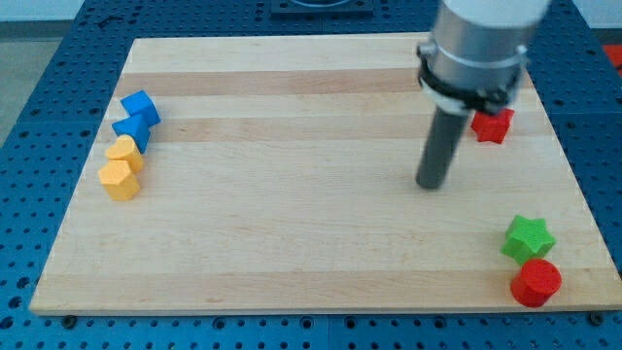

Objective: Move green circle slightly up

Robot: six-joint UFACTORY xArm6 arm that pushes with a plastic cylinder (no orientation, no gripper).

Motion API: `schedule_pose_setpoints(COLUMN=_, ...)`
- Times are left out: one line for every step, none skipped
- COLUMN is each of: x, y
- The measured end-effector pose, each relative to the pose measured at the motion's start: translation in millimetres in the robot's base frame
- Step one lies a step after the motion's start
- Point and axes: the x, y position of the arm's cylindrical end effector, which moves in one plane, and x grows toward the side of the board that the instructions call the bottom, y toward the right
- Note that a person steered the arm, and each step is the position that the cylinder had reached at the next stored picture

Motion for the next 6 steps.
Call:
schedule_pose_setpoints(x=-81.6, y=3.9)
schedule_pose_setpoints(x=-154.9, y=41.1)
schedule_pose_setpoints(x=-181.5, y=61.7)
schedule_pose_setpoints(x=-181.8, y=106.0)
schedule_pose_setpoints(x=-167.4, y=122.0)
schedule_pose_setpoints(x=-136.1, y=133.0)
